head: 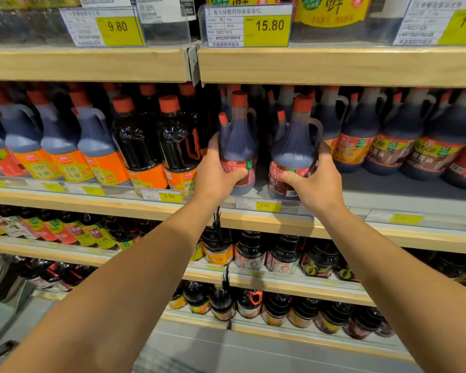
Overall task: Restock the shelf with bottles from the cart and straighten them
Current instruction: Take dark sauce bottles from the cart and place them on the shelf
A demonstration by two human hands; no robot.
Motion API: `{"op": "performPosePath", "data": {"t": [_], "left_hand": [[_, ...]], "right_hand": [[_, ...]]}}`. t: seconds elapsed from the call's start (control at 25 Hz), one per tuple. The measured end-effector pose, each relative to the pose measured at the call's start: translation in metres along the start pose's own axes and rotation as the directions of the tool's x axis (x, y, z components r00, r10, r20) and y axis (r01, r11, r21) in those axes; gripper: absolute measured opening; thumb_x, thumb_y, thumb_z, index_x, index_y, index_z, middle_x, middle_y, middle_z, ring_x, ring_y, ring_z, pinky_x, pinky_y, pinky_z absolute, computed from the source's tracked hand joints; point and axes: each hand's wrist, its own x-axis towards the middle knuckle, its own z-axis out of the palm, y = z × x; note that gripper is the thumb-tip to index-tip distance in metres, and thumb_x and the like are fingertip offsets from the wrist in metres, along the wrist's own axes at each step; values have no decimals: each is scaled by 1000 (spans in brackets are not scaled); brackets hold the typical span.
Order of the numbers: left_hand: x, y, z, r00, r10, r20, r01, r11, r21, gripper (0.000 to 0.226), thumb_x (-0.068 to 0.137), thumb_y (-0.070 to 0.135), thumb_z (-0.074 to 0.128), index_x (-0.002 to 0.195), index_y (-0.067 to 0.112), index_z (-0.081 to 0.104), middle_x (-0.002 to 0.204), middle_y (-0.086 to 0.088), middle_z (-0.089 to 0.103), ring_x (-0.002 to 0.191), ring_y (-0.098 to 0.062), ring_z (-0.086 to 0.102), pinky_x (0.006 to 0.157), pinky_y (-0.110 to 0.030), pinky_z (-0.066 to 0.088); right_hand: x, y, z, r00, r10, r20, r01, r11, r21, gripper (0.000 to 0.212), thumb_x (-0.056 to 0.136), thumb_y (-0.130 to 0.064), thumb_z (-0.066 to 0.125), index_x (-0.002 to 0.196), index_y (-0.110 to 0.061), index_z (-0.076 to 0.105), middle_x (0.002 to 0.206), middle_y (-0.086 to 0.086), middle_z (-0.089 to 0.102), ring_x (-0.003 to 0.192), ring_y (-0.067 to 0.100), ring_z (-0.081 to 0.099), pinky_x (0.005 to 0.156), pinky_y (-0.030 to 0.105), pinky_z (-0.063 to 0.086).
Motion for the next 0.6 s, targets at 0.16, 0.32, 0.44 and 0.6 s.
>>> {"op": "performPosePath", "data": {"t": [0.16,0.32,0.44,0.6], "left_hand": [[2,-4,2,1000,17,-1,-17,999,35,100,70,29,80,147,33,17,132,-2,54,114,-26,56,96,-42,49],[-7,0,-5,999,-22,23,21,999,50,104,71,32,78,150,29,11,137,-2,52,116,-25,56,94,-42,50],[-40,8,-24,996,-59,67,55,997,56,98,77,34,75,152,22,12,148,-1,40,132,-20,43,105,-41,43],[-122,38,-65,988,-91,123,74,988,134,87,84,39,69,152,22,17,156,3,27,142,-17,27,113,-40,33]], "right_hand": [[-2,3,-5,1000,13,26,-13,1000,3,89,67,-30,84,141,-28,34,127,-6,56,116,16,53,98,29,44],[-7,-6,-13,993,51,103,-46,998,-52,91,72,-30,81,144,-26,25,128,-7,55,109,16,56,85,14,44],[-32,-16,-24,994,48,97,-36,992,-123,93,70,-35,80,143,-20,24,137,1,45,123,19,47,97,25,42],[-102,-46,-56,970,30,242,21,979,-203,87,73,-35,78,144,-23,29,144,-3,40,131,12,37,108,30,33]]}}
